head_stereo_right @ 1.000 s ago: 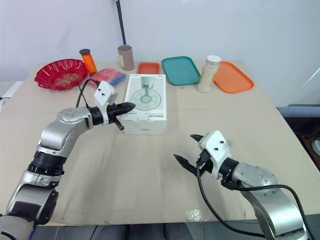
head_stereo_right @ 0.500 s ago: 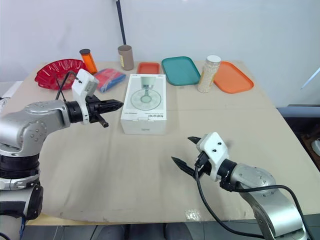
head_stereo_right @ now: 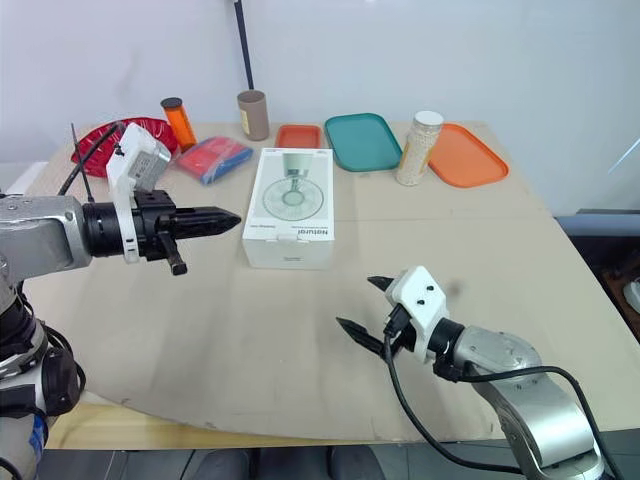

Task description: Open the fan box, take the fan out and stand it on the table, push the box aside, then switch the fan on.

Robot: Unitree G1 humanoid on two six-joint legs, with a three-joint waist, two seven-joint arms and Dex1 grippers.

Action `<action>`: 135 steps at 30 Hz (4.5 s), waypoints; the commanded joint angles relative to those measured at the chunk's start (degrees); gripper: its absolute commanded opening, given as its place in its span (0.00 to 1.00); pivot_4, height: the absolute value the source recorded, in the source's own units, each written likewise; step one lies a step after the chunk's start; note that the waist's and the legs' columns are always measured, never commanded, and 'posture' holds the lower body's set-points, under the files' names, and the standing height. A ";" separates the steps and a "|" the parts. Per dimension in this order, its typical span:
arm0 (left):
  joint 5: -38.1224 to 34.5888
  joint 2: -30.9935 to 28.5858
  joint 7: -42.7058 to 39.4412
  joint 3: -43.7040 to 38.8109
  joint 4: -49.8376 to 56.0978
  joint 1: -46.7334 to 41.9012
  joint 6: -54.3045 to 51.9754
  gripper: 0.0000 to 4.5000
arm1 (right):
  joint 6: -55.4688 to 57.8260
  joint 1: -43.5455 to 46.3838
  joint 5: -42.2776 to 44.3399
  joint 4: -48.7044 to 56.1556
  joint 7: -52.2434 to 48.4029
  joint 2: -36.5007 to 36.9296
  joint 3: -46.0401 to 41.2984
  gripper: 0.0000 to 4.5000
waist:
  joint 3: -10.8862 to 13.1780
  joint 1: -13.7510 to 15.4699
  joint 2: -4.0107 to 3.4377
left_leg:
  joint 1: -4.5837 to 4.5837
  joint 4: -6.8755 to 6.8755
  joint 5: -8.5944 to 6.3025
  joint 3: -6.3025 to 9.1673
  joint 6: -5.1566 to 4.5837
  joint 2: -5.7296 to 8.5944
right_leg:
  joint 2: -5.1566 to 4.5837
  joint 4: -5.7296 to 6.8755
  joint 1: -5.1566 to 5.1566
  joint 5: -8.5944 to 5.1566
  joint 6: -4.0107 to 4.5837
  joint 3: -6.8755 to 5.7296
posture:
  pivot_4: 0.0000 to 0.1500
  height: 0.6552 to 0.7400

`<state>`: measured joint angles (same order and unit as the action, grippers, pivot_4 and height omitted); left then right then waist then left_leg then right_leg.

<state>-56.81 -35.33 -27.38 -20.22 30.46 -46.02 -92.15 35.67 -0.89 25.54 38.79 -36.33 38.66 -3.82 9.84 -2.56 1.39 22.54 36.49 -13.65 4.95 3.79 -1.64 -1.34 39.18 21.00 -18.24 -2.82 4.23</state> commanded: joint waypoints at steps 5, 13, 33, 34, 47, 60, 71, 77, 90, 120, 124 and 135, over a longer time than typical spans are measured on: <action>-8.28 1.38 7.76 -3.89 -0.01 -2.06 -0.35 0.01 | -2.01 1.43 -0.06 -0.44 -1.65 0.21 0.83 1.00 | 0.01 0.00 0.01 | 0.00 -0.02 0.00 0.00 0.00 0.00 | -0.01 0.00 0.01 0.00 0.00 0.00 | 1.00 1.00; -6.38 0.58 10.08 -4.18 -8.95 -12.93 3.53 0.01 | -2.39 2.79 -0.33 -1.71 -1.68 -0.08 1.41 1.00 | 0.03 0.02 0.06 | 0.00 -0.01 0.02 0.00 0.03 0.03 | -0.02 -0.01 0.00 0.01 0.00 0.00 | 1.00 1.00; 3.05 -3.03 5.21 5.52 -26.97 -26.45 17.73 0.01 | -5.01 2.21 -2.75 -2.79 -0.15 -2.71 3.81 1.00 | 0.06 -0.03 0.08 | 0.03 -0.06 0.12 -0.02 0.22 0.03 | -0.01 0.04 0.12 0.01 0.00 0.02 | 1.00 1.00; 4.89 -3.14 4.09 7.90 -26.08 -24.26 19.61 0.01 | -5.01 2.20 -2.88 -2.78 -0.01 -2.87 3.97 1.00 | 0.05 -0.01 0.08 | 0.00 -0.07 0.12 -0.03 0.22 0.04 | -0.03 0.03 0.09 0.00 -0.01 0.03 | 1.00 1.00; 34.96 1.26 -12.27 33.37 -46.55 -13.45 53.12 0.01 | -3.64 -0.32 -3.26 0.98 3.70 -4.19 3.46 1.00 | 0.07 0.10 0.10 | 0.18 -0.07 0.11 -0.01 0.20 0.06 | -0.01 0.03 0.23 0.02 0.02 0.01 | 1.00 1.00; 36.40 5.82 -18.52 28.50 -46.30 -9.20 55.57 0.01 | -4.02 -3.44 -4.30 3.19 6.61 -4.91 4.25 1.00 | 0.05 -0.12 0.07 | 0.37 0.04 0.07 0.02 0.11 0.03 | 0.02 0.06 0.37 0.02 0.02 0.00 | 1.00 1.00; 36.71 14.70 -10.38 23.06 -43.96 -1.97 59.44 0.01 | -3.79 -1.68 -4.08 2.30 5.71 -4.87 4.85 1.00 | 0.05 0.00 0.07 | 0.39 0.11 0.07 0.10 0.11 0.05 | -0.01 0.07 0.33 0.03 0.01 -0.06 | 1.00 1.00; 39.64 16.66 -7.77 23.82 -47.89 -3.24 59.93 0.01 | -0.80 0.89 -2.64 2.95 5.56 -4.20 3.82 1.00 | 0.05 -0.15 0.06 | 0.37 0.11 0.06 0.09 0.10 0.06 | 0.00 0.08 0.32 0.03 0.02 -0.05 | 1.00 1.00; 40.38 17.32 -8.48 23.24 -49.59 -4.35 57.41 0.01 | 14.13 31.82 -6.70 -7.35 11.39 -7.21 12.43 1.00 | 0.02 -0.11 0.01 | 0.35 0.09 0.07 0.11 0.11 0.06 | -0.02 0.08 0.32 0.04 0.04 -0.09 | 1.00 1.00; 41.33 18.03 -9.37 23.42 -48.61 -3.69 58.05 0.01 | 3.52 40.14 -19.52 -28.83 9.77 -17.87 18.80 1.00 | 0.01 -0.17 0.00 | 0.37 0.09 0.09 0.15 0.13 0.07 | -0.05 0.13 0.37 0.04 0.04 -0.12 | 1.00 1.00; 41.34 18.31 -9.35 23.41 -48.45 -3.66 58.09 0.01 | 3.80 40.53 -19.55 -28.54 9.22 -17.93 18.27 1.00 | 0.01 -0.17 0.00 | 0.37 0.09 0.09 0.15 0.14 0.07 | -0.05 0.13 0.37 0.05 0.05 -0.12 | 1.00 1.00; 41.08 19.06 -9.18 23.29 -47.56 -3.13 57.97 0.01 | 4.28 41.45 -19.41 -28.64 8.98 -18.38 17.38 1.00 | 0.01 -0.17 0.00 | 0.37 0.09 0.09 0.15 0.14 0.07 | -0.05 0.14 0.37 0.05 0.05 -0.12 | 1.00 1.00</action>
<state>-15.69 -16.52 -36.61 3.59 -19.18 -49.46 -34.74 40.82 39.12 6.48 8.98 -27.35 20.34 15.46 9.85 -2.73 1.39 22.90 36.58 -13.56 5.10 3.93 -1.57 -1.40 39.32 21.38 -18.20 -2.77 4.11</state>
